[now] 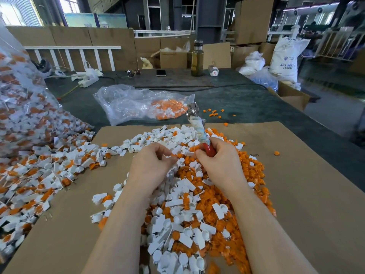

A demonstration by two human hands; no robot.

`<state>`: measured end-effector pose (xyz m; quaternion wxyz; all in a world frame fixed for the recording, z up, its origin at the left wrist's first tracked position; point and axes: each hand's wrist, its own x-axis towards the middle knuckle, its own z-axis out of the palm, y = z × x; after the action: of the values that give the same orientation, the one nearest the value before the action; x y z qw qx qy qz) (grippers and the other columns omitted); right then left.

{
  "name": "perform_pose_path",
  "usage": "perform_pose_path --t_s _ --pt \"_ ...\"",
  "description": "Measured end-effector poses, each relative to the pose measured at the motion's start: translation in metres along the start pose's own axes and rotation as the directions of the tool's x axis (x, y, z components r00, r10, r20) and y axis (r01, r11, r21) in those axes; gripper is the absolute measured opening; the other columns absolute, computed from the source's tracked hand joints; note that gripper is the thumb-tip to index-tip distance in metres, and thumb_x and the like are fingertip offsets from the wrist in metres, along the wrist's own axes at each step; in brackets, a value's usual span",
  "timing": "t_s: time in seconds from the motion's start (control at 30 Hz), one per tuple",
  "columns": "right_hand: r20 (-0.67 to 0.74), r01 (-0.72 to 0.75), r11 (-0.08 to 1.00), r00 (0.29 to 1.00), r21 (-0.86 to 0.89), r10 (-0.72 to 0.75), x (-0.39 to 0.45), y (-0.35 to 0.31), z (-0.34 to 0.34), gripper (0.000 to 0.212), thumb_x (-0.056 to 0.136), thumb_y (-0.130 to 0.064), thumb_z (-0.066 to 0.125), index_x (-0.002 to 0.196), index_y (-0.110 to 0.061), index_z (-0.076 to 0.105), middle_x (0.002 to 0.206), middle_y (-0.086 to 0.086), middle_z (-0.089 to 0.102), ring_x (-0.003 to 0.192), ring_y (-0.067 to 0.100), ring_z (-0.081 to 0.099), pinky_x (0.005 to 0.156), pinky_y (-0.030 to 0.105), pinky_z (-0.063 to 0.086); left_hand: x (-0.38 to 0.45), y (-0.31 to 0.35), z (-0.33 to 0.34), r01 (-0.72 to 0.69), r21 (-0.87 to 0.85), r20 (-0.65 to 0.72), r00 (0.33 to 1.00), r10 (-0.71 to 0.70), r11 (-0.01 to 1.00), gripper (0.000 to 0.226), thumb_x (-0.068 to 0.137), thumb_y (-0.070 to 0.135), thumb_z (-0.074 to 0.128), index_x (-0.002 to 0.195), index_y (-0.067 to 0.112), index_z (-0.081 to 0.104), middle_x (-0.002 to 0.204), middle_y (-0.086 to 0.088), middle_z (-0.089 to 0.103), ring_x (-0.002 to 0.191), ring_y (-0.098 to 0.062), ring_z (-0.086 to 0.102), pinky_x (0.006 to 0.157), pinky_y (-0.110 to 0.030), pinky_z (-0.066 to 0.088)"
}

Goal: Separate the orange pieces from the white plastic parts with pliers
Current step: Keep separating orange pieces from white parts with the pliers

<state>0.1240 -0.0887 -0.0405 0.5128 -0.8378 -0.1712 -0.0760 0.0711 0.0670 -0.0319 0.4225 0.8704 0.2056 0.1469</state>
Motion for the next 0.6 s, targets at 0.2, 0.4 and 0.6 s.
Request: perform_pose_path --t_s 0.2,0.4,0.6 --pt "-0.043 0.039 0.996 0.998 -0.075 -0.042 0.001 0.003 0.001 0.029 0.085 -0.025 0.067 0.066 -0.036 0.048 0.058 -0.014 0.05 0.059 -0.003 0.054 0.049 0.014 0.036 0.002 -0.002 0.015 -0.121 0.349 0.066 0.992 0.105 0.929 0.015 0.088 0.03 0.072 0.103 0.03 0.07 0.107 0.003 0.055 0.089 -0.013 0.052 0.074 -0.024 0.038" --pt "-0.029 0.041 0.995 0.999 -0.089 -0.044 0.0 0.003 0.002 0.028 0.088 -0.03 0.065 0.067 -0.037 0.046 0.059 -0.014 0.05 0.056 -0.003 0.052 0.05 0.012 0.032 0.0 -0.001 0.016 -0.105 0.36 0.016 0.994 0.107 0.927 0.007 0.088 0.033 0.071 0.083 0.034 0.066 0.083 0.01 0.057 0.081 -0.013 0.055 0.062 -0.025 0.035" --pt "-0.029 0.052 0.996 0.998 -0.067 -0.054 0.001 0.002 0.001 0.022 0.089 -0.034 0.065 0.07 -0.032 0.053 0.061 -0.012 0.055 0.06 -0.004 0.054 0.051 0.015 0.035 -0.002 0.007 0.015 -0.029 0.037 -0.041 0.999 0.03 0.999 0.01 0.086 0.036 0.074 0.077 0.033 0.071 0.073 0.017 0.063 0.072 0.0 0.059 0.057 -0.014 0.036"
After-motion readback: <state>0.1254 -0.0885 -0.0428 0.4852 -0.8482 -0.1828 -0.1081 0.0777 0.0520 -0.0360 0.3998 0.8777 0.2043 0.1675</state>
